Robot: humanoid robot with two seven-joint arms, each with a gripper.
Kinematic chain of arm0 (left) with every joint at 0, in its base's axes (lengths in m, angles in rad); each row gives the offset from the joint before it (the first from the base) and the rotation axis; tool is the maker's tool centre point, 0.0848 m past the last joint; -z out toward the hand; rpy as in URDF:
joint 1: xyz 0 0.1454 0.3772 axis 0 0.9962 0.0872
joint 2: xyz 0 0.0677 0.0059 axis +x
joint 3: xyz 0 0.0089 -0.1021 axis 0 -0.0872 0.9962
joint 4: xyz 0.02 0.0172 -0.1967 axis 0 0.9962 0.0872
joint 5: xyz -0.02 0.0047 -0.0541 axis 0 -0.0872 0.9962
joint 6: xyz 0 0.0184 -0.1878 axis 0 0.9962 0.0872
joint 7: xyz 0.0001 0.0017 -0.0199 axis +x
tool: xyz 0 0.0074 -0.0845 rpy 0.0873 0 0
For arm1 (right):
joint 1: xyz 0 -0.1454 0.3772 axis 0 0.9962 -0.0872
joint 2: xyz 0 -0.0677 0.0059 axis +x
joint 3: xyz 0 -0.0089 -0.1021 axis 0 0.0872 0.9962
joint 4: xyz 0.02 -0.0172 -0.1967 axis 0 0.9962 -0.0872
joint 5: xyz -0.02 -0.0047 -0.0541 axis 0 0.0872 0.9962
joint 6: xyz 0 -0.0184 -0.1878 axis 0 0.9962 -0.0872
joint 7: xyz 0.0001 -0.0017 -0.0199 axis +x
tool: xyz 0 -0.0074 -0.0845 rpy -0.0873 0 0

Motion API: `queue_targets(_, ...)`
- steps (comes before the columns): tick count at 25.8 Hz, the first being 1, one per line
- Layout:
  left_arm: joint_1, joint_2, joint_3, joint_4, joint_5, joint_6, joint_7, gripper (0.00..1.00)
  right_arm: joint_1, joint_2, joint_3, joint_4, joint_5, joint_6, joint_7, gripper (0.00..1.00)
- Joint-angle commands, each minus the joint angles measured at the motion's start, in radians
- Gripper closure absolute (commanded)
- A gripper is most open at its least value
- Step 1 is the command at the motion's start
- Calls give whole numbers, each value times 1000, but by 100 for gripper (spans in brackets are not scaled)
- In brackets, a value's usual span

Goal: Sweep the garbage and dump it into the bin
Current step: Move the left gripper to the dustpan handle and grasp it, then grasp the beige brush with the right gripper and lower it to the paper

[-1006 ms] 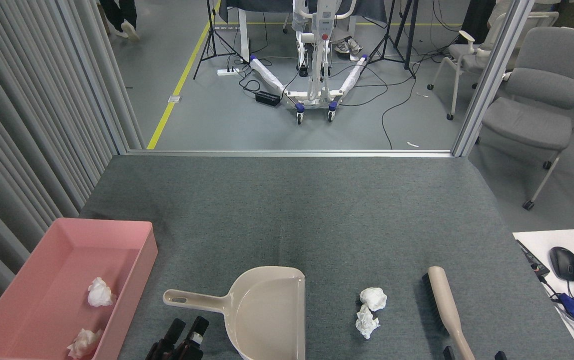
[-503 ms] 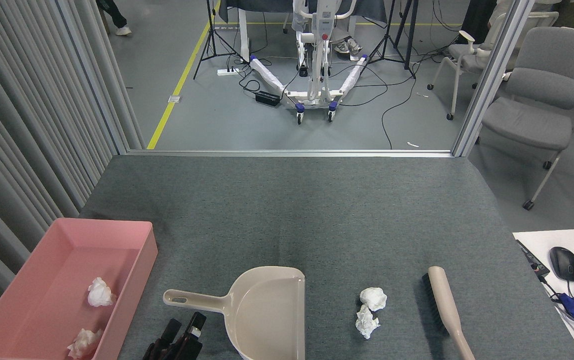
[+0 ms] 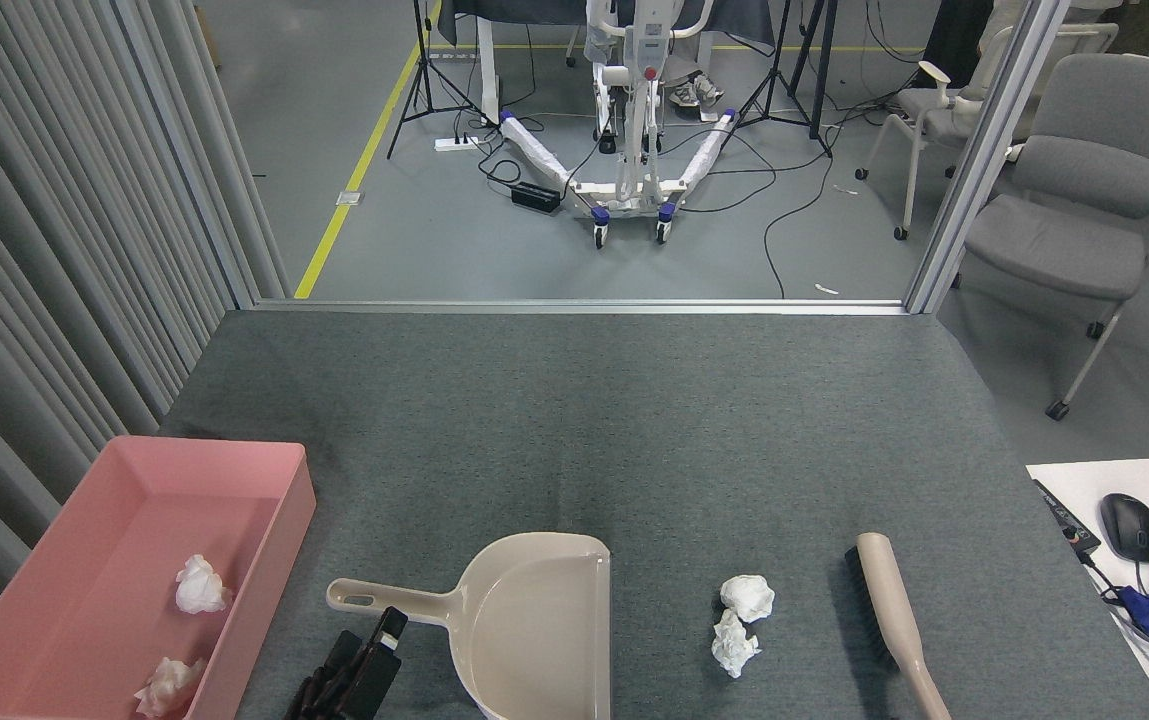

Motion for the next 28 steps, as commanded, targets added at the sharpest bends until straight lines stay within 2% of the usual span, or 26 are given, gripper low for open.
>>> queue_targets(1, -31, -3, -6, 30, 53, -4, 1, 2, -18, -4, 0, 16, 0, 1, 0, 11)
queue_targets(5, -72, -3, -12, 91, 55, 2, 1, 4, -36, -9, 3, 42, -2, -1, 0, 14)
queue_targets(8, -95, -5, -12, 135, 58, 8, 2, 5, -38, -9, 1, 43, -3, -2, 0, 21)
queue_targets(13, -118, -6, -12, 169, 133, 7, 2, 5, -38, -9, 3, 48, -5, -15, 0, 47)
queue_targets(18, -135, -13, -13, 172, 134, 7, 21, 6, -38, -9, 3, 48, -3, -33, -2, 69)
queue_targets(24, -141, -40, -26, 209, 134, 5, 94, 8, -36, -11, 3, 48, -3, -44, -5, 85)
queue_targets(28, -140, -43, -29, 209, 134, 3, 100, 8, -36, -11, 3, 48, -6, -71, -5, 98)
